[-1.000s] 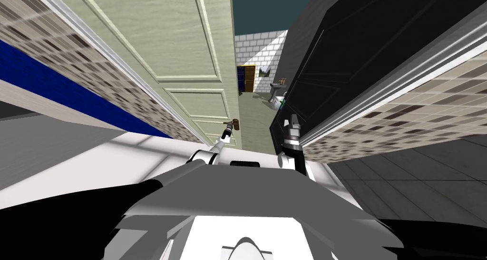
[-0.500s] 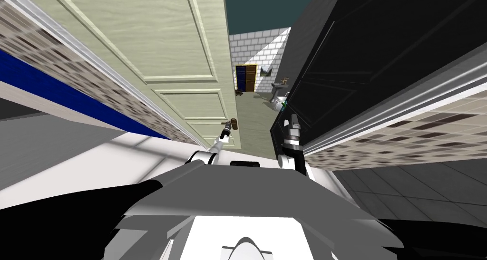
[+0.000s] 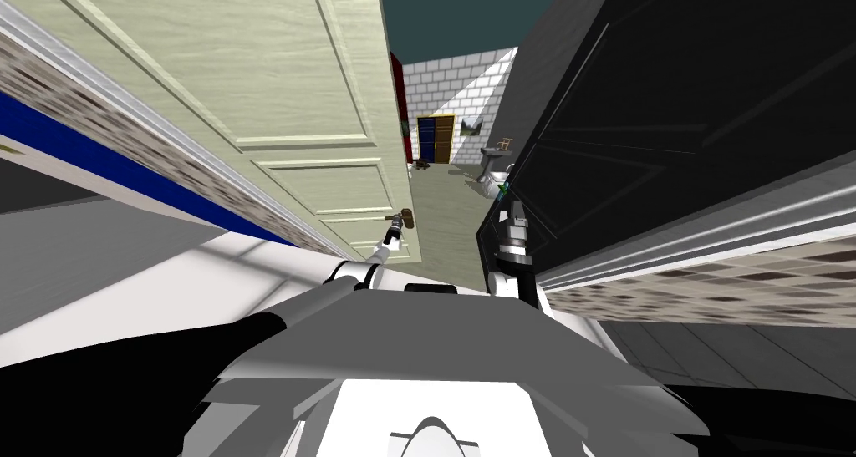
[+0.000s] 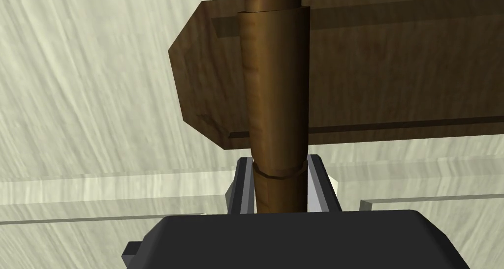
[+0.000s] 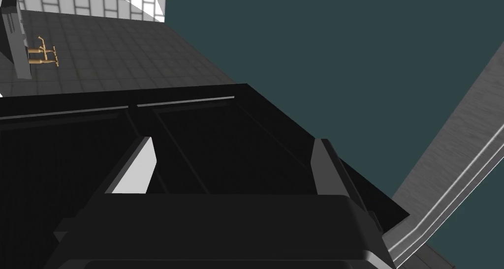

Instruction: Push the door open

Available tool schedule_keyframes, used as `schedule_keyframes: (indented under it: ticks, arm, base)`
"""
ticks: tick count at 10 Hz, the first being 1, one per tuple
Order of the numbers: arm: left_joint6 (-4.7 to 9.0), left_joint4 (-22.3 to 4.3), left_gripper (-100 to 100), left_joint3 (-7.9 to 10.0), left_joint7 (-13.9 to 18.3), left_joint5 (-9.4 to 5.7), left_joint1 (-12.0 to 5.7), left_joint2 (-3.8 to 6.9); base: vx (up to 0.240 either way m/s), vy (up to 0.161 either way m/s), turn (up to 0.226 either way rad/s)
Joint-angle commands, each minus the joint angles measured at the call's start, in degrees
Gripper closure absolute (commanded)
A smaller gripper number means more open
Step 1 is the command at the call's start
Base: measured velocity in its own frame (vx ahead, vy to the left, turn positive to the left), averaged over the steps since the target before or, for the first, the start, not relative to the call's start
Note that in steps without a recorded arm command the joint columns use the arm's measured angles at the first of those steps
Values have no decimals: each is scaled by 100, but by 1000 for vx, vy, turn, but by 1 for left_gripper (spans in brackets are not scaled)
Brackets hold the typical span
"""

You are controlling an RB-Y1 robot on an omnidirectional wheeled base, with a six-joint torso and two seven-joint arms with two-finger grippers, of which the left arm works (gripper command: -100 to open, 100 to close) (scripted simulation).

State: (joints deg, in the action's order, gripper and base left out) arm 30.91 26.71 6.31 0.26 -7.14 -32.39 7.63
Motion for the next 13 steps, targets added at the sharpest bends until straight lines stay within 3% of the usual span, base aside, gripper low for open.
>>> schedule_keyframes:
  ticks: [1, 2, 7, 8, 9, 13]
  arm:
    - [-286, 286, 100, 17, -25, 4, 281, 42]
    - [-291, 213, 100, 17, -25, 4, 244, 42]
    - [-291, 638, 100, 17, -25, 4, 281, 42]
    - [-291, 638, 100, 17, -25, 4, 281, 42]
    - [-242, 456, 100, 54, -39, -17, 216, 20]
    - [-228, 435, 100, 230, -110, -86, 242, 110]
  base:
    - [43, -23, -4]
    - [-1, 22, -14]
    - [-18, 4, -1]
    - [0, 0, 0]
    - [103, -61, 23]
    - [183, -61, 52]
